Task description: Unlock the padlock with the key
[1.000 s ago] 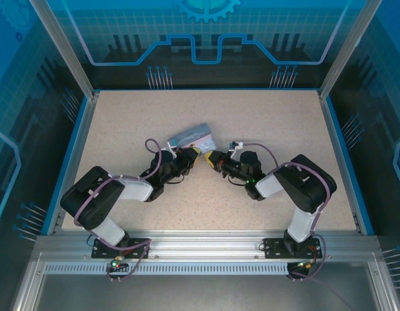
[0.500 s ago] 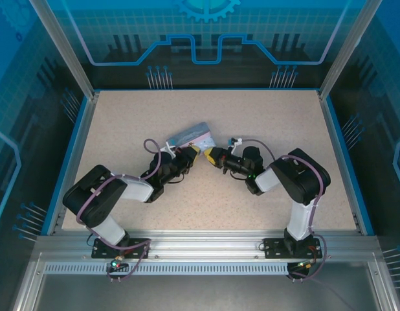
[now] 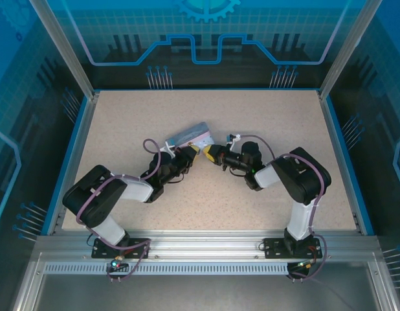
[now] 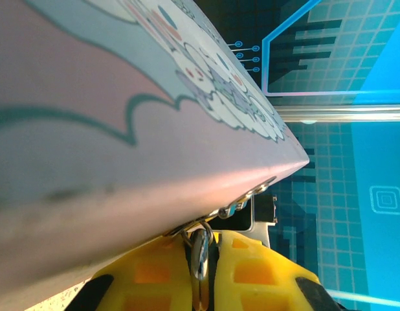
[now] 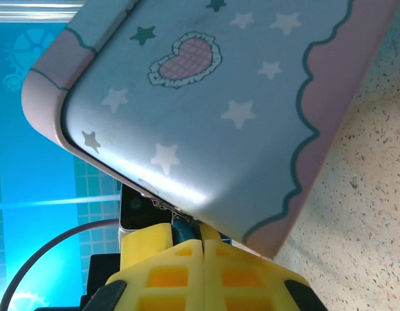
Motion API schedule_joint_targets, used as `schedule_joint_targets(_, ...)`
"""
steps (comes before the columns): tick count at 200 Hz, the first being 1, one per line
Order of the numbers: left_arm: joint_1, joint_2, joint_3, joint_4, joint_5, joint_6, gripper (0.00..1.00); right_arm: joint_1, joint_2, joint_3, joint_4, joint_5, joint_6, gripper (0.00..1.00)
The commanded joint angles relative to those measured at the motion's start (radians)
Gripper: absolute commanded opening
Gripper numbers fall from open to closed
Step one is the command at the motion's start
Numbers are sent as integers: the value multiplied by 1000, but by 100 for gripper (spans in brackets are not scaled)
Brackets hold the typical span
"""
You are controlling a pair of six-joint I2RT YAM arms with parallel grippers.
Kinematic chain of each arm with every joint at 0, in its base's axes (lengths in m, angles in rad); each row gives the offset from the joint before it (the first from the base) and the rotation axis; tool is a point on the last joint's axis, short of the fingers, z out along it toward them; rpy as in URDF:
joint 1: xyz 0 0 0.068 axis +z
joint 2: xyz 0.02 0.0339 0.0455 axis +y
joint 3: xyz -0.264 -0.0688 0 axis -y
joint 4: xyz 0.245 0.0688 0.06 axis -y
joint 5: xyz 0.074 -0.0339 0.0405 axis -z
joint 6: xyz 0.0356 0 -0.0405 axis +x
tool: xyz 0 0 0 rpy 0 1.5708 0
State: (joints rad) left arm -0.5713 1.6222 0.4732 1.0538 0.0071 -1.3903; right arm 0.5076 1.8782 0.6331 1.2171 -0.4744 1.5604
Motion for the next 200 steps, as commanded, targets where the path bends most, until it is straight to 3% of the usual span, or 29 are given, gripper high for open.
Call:
schedule_joint_targets(1,-41,-12,-8,103,105,-22,0,77,21,24,81,31,19,0)
schedule_joint_targets(26,-50,-12,-9,111,74,-19,0,139,82,36,178,86,97,0)
schedule_joint_targets(50,-55,-7,-2,105,77,-16,0,176,87,49,162,114,95,0)
schedule_joint_targets(124,-73,22,-22,113,67,-38,0,145,101,173,85,40,92,0)
schedule_joint_targets(154,-68,20,-40,86,2,-68,0,91,50,135,55,5,62,45)
schedule_joint_targets(200,-44,-12,-18,-20,-10,-36,0,-1,-108,78,-249,-105,-127,55)
